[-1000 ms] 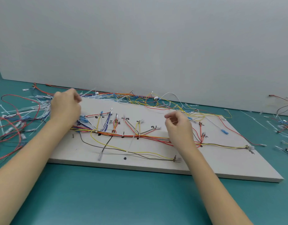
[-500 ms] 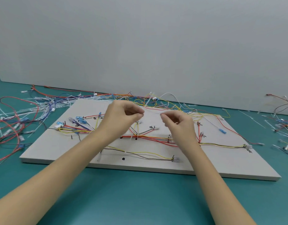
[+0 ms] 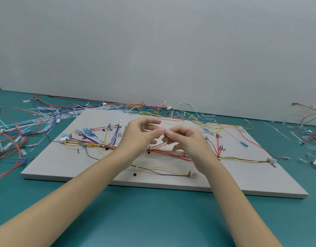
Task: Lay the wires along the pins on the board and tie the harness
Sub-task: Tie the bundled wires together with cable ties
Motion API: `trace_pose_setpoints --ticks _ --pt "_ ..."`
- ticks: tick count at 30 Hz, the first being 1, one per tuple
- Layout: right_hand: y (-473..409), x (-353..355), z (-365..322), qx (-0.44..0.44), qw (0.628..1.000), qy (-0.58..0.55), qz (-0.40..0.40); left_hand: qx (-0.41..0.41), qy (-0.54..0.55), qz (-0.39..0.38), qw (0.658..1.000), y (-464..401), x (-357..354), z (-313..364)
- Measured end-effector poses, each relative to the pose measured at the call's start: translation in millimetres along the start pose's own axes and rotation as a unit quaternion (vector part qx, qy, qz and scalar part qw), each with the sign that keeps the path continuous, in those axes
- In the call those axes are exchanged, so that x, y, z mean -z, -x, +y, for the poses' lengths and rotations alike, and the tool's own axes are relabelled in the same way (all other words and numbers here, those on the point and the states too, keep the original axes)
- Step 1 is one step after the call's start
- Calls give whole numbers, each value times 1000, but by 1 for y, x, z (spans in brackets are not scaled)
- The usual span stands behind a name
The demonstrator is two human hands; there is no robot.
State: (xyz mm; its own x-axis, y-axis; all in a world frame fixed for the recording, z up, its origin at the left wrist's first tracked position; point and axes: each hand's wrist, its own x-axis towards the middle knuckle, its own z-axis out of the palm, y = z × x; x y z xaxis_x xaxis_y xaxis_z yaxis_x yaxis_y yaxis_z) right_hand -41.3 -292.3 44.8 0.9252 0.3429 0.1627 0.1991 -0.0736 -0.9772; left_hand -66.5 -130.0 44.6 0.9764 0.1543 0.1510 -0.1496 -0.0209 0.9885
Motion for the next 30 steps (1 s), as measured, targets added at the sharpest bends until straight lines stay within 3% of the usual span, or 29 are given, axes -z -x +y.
trace_pose_setpoints --ticks 5,10,16,24,30 --pt "2 1 0 -30 996 12 -77 6 2 -47 999 1 1 0" --pt "3 11 -2 -81 989 -15 -123 -1 32 7 999 -2 4 1" --pt "2 29 -3 -127 985 -88 -79 9 41 31 999 -6 9 2" --pt "0 44 2 -166 970 -176 -2 -61 -138 -31 988 -2 4 -7" --pt "-3 43 2 -191 937 -292 23 -92 -187 -39 977 0 -2 -13"
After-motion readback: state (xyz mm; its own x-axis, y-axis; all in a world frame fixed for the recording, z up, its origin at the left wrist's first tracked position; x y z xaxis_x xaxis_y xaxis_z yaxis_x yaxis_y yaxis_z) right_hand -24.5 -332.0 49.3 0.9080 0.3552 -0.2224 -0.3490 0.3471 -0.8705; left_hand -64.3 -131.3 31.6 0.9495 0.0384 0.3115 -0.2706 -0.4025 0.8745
